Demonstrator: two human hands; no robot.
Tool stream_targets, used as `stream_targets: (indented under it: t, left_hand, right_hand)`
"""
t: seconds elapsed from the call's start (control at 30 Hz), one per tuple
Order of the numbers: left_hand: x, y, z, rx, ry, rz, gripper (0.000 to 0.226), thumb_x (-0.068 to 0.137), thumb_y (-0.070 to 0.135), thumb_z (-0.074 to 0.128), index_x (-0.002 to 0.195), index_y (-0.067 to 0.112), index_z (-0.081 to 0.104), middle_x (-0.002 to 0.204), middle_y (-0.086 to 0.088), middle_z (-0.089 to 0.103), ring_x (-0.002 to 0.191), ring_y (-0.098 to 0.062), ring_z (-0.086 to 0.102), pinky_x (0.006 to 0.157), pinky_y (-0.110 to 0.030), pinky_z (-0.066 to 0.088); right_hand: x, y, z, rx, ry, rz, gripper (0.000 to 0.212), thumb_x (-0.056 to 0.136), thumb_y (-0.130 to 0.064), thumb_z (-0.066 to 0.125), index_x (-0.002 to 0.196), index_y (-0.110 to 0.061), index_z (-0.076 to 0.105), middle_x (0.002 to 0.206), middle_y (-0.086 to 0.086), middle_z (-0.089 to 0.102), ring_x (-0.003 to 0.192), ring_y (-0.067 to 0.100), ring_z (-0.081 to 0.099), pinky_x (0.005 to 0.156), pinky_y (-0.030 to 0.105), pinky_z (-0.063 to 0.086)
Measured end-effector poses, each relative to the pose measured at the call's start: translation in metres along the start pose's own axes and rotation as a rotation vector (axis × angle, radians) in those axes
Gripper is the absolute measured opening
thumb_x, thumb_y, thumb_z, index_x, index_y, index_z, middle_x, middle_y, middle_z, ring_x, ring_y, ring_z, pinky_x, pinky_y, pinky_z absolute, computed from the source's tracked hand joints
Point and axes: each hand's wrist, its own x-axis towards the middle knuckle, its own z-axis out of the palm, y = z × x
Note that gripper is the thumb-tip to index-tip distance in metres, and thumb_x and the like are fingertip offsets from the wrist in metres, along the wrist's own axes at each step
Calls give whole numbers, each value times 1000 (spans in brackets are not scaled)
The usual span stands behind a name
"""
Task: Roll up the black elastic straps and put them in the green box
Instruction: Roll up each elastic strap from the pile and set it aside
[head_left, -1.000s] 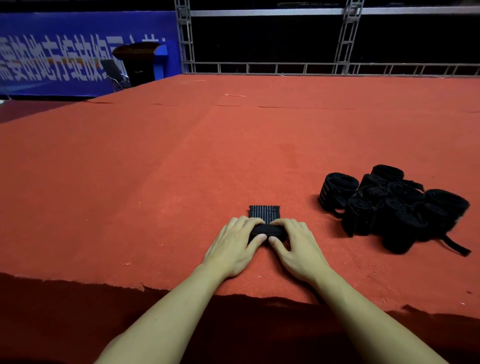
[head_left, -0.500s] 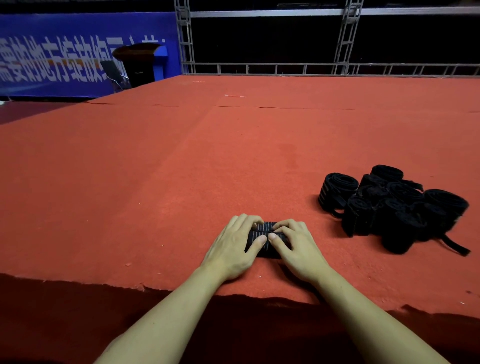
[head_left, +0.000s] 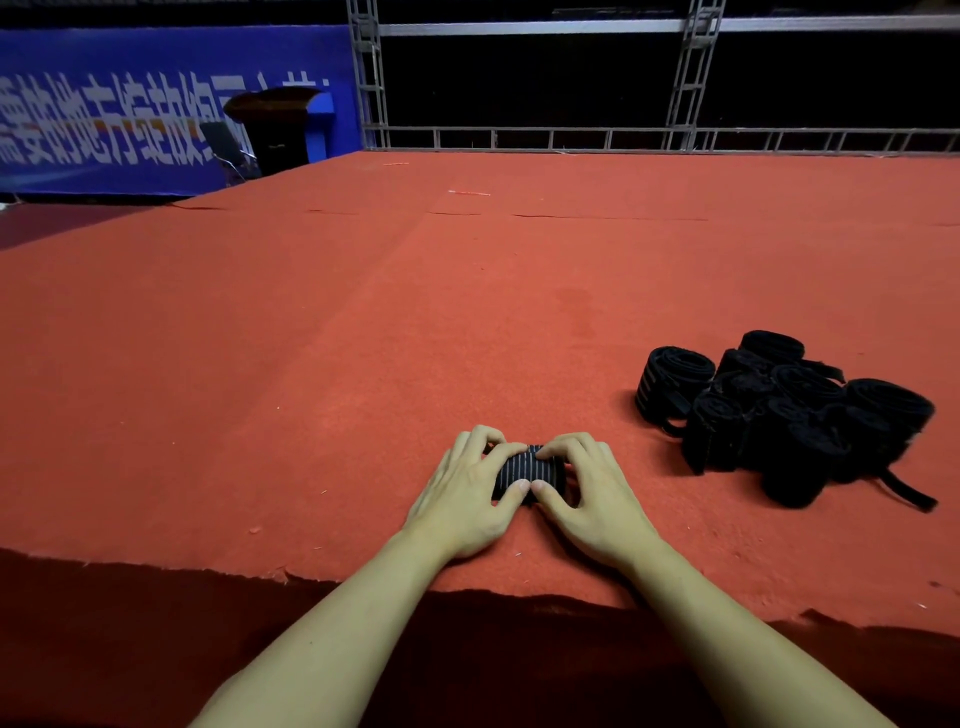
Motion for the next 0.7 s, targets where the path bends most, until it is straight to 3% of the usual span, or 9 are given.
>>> stream_targets:
  t: [0.13, 0.27, 0.57, 0.7]
  left_hand:
    - [1, -1, 1, 7, -21, -6, 54, 93, 57, 46, 145, 46, 36, 128, 20, 36, 119, -9, 40, 108, -38, 41]
    - [2, -1, 1, 11, -4, -21, 39, 99, 51, 47, 137, 44, 41, 126, 22, 40, 120, -7, 38, 110, -36, 38]
    - [2, 0, 0, -40, 3, -36, 37, 102, 55, 27, 126, 39, 51, 115, 20, 55, 109, -6, 45, 104, -35, 39]
    - [5, -1, -1, -84, 24, -71, 42, 101, 55, 25, 114, 32, 58, 107, 20, 59, 102, -4, 45, 99, -35, 40]
  right_hand:
    - [1, 2, -1, -29, -32, 16, 39, 86, -47, 61, 123, -38, 55, 121, -29, 49, 112, 2, 45, 101, 35, 43]
    - [4, 4, 0, -46, -56, 48, 39, 92, -39, 67, 128, -40, 53, 122, -28, 53, 114, 2, 44, 104, 34, 41]
    - [1, -3, -3, 19, -41, 102, 33, 98, -47, 56, 130, -41, 51, 117, -23, 55, 113, 1, 45, 104, 34, 40]
    - [-2, -5, -4, 40, -43, 48, 57, 86, -50, 68, 136, -38, 45, 126, -28, 49, 115, -2, 45, 104, 31, 43]
